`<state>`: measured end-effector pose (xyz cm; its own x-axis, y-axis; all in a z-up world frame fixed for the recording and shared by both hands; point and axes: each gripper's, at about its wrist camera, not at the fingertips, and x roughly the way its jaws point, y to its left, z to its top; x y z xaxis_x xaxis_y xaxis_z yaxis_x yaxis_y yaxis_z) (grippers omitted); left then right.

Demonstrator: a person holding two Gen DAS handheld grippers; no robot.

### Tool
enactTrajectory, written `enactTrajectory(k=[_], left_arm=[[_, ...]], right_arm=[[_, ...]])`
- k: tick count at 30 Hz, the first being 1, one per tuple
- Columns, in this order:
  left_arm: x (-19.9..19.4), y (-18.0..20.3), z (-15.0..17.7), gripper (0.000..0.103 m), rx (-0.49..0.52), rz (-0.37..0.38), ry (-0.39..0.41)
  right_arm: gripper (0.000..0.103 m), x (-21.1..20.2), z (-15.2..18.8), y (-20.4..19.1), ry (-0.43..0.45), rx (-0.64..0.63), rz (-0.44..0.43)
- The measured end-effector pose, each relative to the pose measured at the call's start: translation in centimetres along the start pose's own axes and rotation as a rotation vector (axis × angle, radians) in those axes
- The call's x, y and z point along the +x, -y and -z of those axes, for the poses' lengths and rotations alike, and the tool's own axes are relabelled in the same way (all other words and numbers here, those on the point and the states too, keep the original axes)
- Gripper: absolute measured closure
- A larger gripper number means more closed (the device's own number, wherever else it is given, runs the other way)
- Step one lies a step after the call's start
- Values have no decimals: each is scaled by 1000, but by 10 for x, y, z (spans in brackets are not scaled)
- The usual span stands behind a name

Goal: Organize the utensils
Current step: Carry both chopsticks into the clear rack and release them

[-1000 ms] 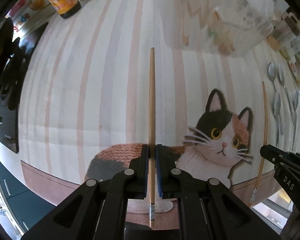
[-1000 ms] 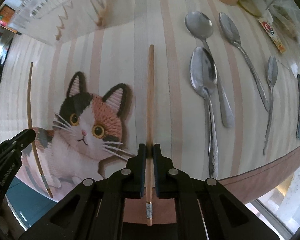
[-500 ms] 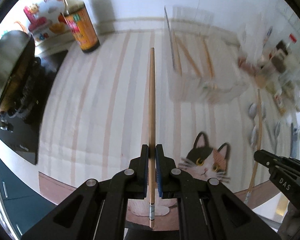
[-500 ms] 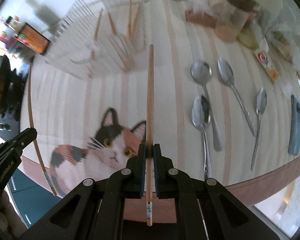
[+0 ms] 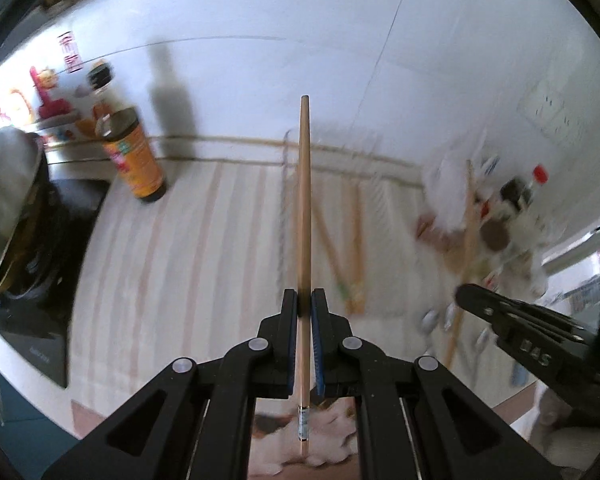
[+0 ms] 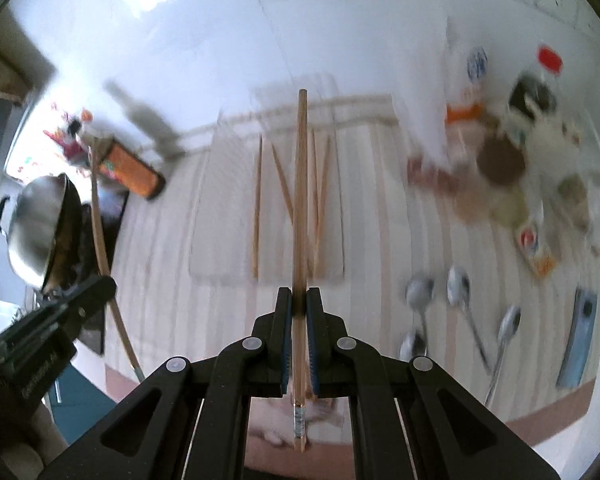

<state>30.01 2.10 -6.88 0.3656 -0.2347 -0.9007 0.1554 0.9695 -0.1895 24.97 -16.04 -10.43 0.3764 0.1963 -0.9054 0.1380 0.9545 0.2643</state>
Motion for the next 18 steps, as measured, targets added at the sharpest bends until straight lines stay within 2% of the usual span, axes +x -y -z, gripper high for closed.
enactTrajectory(k=[3,8,13,18], left_arm=[[18,1,-32,99,-44,59,-39],[58,0,-74,99,-87,98,-113],[99,3,-91,98,-68,79,-200],[104,2,-89,96,-51,25,-200]], right_arm=[[96,8,-39,-1,6,0,5],[96,42,-92,-2,-36,10,5],[96,85,-122,0,-103,24,10],[95,120,-126,5,-194,45,6]])
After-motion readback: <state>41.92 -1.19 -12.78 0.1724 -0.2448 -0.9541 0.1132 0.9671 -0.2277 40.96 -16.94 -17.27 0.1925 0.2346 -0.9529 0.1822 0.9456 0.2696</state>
